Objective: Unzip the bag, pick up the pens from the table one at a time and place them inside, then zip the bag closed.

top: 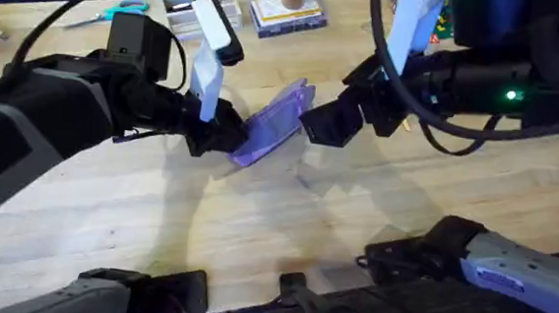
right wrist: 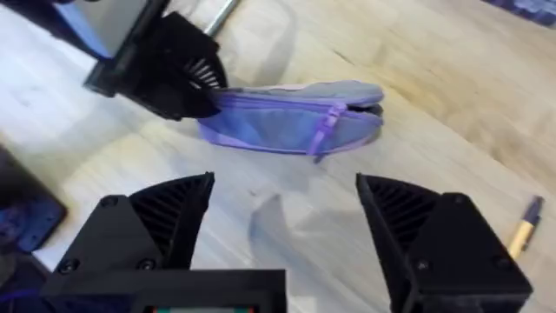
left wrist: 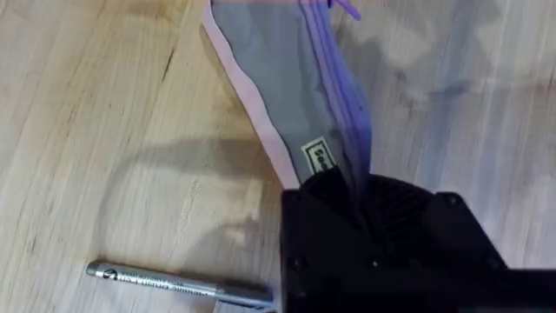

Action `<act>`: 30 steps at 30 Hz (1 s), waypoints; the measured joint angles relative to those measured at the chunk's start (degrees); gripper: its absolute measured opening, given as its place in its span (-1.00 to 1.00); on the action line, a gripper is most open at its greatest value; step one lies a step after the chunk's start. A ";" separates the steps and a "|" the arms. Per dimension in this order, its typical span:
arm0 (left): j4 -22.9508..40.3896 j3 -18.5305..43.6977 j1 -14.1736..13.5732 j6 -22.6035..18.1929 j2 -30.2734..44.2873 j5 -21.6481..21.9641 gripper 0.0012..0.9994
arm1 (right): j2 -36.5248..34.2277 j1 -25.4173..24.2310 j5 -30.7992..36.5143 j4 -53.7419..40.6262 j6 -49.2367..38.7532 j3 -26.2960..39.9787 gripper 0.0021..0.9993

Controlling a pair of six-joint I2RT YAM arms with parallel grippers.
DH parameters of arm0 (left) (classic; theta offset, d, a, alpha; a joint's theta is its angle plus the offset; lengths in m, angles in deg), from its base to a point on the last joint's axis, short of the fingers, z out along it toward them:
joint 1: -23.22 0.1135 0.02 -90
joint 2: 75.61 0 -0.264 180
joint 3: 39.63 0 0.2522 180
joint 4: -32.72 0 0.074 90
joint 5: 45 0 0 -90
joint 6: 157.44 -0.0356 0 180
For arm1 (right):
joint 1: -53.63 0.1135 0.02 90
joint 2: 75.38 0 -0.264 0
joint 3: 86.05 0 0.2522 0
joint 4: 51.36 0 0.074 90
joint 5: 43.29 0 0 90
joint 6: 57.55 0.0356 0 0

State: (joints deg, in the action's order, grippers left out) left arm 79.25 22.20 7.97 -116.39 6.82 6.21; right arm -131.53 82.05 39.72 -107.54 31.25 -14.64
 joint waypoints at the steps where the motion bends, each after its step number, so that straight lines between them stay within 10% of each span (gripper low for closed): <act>1: 0.02 0.00 0.00 0.00 0.00 0.02 -0.92 | -0.05 0.00 0.65 -0.23 0.18 0.02 1.00; 30: 0.00 0.00 0.00 0.00 0.02 0.02 -0.92 | -25.54 -0.55 3.16 13.96 6.99 -1.86 0.97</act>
State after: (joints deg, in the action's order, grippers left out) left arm 79.25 22.20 7.97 -116.39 6.84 6.23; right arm -157.07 81.51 42.88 -93.58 38.24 -16.50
